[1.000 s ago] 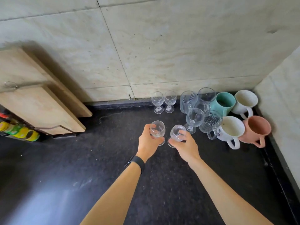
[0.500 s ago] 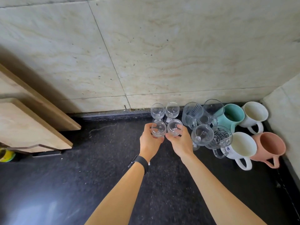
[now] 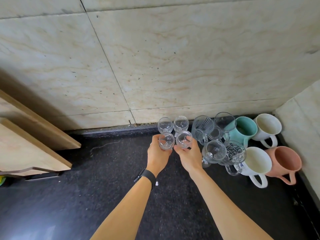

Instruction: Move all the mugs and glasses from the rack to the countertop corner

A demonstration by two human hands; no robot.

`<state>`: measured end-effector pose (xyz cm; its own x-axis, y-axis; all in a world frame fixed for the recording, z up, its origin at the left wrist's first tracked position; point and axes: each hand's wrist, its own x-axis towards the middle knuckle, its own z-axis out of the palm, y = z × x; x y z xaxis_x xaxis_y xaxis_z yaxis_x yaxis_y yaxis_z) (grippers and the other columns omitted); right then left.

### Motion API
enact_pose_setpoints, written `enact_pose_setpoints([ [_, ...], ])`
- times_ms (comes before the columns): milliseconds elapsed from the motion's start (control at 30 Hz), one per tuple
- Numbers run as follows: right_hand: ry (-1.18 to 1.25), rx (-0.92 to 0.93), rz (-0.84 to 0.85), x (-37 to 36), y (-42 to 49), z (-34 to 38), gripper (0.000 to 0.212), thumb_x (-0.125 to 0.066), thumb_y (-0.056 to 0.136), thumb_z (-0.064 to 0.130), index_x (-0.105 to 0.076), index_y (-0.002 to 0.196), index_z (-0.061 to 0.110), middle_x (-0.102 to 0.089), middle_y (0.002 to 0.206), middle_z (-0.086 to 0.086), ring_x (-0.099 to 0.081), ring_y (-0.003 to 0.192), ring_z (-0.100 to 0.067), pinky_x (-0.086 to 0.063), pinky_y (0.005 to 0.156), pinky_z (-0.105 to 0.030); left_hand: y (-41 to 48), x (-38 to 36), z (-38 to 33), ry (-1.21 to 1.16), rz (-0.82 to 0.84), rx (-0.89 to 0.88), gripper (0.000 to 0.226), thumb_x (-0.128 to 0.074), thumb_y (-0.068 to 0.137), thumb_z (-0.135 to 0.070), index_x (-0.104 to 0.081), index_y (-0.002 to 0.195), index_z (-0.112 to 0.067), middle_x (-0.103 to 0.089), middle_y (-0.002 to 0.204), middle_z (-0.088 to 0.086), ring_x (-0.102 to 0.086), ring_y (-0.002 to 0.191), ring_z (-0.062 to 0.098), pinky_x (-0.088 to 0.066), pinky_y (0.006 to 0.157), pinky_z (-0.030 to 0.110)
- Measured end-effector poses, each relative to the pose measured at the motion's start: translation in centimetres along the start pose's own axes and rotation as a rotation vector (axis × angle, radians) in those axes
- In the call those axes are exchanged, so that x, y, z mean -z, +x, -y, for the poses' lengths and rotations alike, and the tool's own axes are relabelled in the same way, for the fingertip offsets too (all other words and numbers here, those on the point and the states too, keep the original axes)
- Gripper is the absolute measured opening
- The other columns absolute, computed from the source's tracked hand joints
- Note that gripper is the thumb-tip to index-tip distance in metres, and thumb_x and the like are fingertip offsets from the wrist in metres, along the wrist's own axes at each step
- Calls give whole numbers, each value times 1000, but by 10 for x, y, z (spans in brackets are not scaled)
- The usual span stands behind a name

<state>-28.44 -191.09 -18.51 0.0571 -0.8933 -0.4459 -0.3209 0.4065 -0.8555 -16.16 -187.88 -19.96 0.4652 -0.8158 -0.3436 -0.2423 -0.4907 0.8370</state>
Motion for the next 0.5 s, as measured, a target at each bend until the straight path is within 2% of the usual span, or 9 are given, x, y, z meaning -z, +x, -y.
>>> enact_pose_setpoints([
  [167, 8, 2, -3, 0, 0, -2, 68, -76, 87, 19, -41, 145, 22, -56, 132, 9, -60, 105, -9, -44, 92, -25, 2, 2, 4, 5, 15, -15, 50, -78, 79, -20, -47, 114, -38, -67, 108, -10, -63, 102, 13, -55, 88, 36],
  [333, -64, -5, 8, 1, 1, 0, 71, -76, 87, 21, -38, 146, 23, -55, 141, 4, -60, 123, -19, -43, 104, -34, 2, 3, 4, 25, 20, -35, 51, -78, 78, -20, -48, 116, -37, -67, 108, -8, -63, 101, 14, -55, 88, 37],
  [500, -7, -68, 56, 5, -2, -1, 81, -76, 86, 12, -30, 152, 21, -51, 146, 5, -58, 127, -18, -44, 106, -34, 0, 4, 7, 67, 46, -31, 51, -77, 81, -20, -48, 122, -28, -66, 112, -4, -64, 100, 16, -53, 86, 35],
])
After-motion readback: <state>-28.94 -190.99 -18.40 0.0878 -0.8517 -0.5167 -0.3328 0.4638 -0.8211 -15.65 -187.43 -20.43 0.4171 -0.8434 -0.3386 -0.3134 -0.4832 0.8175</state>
